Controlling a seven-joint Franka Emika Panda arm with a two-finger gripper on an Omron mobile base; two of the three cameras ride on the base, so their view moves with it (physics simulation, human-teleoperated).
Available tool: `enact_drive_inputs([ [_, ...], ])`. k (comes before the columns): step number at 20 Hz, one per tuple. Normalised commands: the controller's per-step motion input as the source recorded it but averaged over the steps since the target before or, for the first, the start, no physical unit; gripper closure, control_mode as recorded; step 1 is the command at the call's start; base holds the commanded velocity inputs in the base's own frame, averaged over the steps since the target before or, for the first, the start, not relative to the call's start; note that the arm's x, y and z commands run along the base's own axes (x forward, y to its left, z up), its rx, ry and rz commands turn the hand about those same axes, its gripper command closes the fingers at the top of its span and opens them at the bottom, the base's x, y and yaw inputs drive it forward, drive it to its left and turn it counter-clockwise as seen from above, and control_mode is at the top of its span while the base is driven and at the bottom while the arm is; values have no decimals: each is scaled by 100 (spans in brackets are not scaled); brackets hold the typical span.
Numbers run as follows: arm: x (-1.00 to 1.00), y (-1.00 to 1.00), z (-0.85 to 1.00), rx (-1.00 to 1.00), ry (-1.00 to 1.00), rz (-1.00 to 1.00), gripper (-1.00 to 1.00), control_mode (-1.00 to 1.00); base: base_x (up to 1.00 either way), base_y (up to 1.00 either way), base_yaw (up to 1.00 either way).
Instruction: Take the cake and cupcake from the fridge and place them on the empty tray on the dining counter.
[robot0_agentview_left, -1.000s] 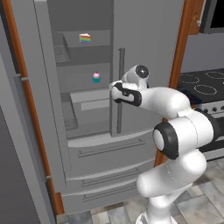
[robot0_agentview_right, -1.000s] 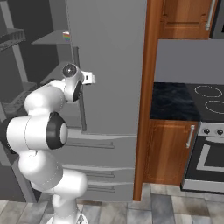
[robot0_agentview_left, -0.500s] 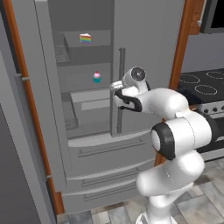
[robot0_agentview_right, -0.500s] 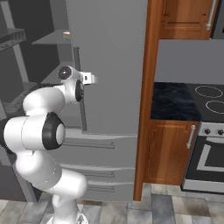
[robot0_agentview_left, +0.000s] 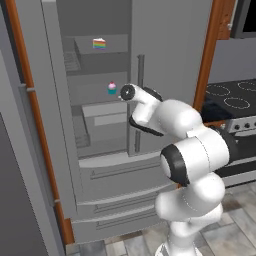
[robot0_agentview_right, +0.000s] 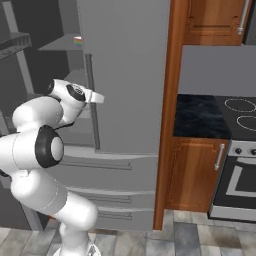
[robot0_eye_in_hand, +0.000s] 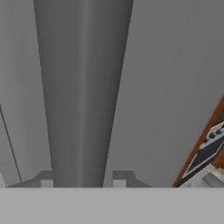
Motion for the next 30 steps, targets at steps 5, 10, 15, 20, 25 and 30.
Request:
enact_drive_inputs([
  [5,10,-100,8,0,44,-41,100,-100,0,0,0],
  [10,0,-100,20,0,60,-38,100,-100,0,0,0],
  [15,0,-100,32,0,64,-38,100,-100,0,0,0],
  [20,-4,-100,59,0,71,-35,100,-100,0,0,0],
  [25,-25,-100,78,4,73,-24,100,-100,0,0,0],
  [30,-64,-100,74,6,72,-14,100,-100,0,0,0],
])
